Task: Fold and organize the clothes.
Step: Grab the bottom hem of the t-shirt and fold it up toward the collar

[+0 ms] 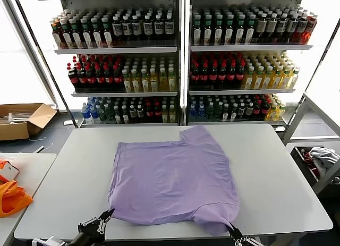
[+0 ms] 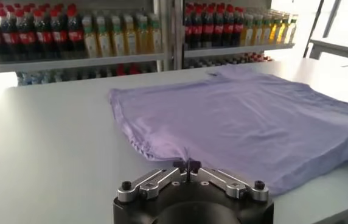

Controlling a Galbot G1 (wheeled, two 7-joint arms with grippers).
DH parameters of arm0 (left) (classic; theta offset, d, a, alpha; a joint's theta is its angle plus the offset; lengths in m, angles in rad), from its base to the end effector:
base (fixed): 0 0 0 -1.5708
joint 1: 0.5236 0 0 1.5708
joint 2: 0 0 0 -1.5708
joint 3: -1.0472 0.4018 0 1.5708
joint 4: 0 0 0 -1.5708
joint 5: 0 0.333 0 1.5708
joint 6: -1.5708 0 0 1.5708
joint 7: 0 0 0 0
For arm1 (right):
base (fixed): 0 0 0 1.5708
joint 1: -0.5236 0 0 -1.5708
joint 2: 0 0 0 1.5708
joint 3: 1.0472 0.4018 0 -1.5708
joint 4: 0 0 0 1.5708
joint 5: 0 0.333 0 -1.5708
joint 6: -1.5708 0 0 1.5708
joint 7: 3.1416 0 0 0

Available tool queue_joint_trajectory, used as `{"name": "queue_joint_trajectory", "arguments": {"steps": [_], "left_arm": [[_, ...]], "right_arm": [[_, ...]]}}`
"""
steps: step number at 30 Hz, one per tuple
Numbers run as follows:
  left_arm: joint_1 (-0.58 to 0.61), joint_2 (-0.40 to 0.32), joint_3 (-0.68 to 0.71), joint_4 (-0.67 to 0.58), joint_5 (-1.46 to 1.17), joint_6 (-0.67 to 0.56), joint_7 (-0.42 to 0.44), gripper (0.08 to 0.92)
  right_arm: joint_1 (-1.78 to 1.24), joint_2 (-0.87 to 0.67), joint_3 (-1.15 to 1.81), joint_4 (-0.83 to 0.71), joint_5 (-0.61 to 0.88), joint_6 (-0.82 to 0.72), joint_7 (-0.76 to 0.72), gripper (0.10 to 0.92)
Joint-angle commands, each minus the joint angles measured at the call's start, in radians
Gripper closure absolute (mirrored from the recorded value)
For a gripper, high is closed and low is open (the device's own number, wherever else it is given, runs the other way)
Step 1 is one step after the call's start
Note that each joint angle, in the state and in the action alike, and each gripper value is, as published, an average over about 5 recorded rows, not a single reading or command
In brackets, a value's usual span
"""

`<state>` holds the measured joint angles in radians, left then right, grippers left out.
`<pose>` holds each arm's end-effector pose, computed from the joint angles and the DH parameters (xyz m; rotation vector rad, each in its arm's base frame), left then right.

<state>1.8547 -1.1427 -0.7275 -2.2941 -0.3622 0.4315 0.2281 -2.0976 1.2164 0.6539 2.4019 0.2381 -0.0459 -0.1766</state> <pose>0.0649 0.1213 -0.2762 -0.4597 -2.5951 -0.0771 -0.0074 -0.0814 -0.2607 0.5160 -2.8258 0.0831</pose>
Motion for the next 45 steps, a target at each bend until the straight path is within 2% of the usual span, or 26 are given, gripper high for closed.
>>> {"name": "queue_joint_trajectory", "arguments": {"steps": [1, 8, 13, 23, 33, 37, 45], "left_arm": [[-0.194, 0.133, 0.027, 0.024, -0.045, 0.056, 0.027, 0.912], [-0.390, 0.155, 0.063, 0.174, -0.082, 0.042, 0.048, 0.912], [-0.469, 0.154, 0.077, 0.260, -0.082, 0.027, 0.063, 0.912], [-0.560, 0.090, 0.101, 0.398, -0.094, 0.027, 0.034, 0.912], [-0.579, 0.022, 0.133, 0.483, -0.087, 0.017, -0.001, 0.912], [-0.571, 0.020, 0.123, 0.467, -0.081, 0.002, 0.002, 0.876], [-0.505, 0.036, 0.060, 0.397, -0.085, -0.006, -0.012, 0.647]], "right_arm": [[0.217, -0.054, -0.014, -0.037, 0.100, -0.007, 0.057, 0.910], [0.504, -0.135, -0.066, -0.193, 0.207, -0.045, 0.106, 0.910], [0.656, -0.157, -0.118, -0.316, 0.224, -0.047, 0.112, 0.910], [0.897, -0.156, -0.284, -0.572, 0.222, -0.079, 0.113, 0.910], [1.010, -0.080, -0.410, -0.694, 0.149, -0.142, 0.119, 0.901], [0.984, -0.073, -0.409, -0.670, 0.123, -0.163, 0.122, 0.821], [0.849, -0.103, -0.285, -0.566, 0.117, -0.166, 0.144, 0.587]]}}
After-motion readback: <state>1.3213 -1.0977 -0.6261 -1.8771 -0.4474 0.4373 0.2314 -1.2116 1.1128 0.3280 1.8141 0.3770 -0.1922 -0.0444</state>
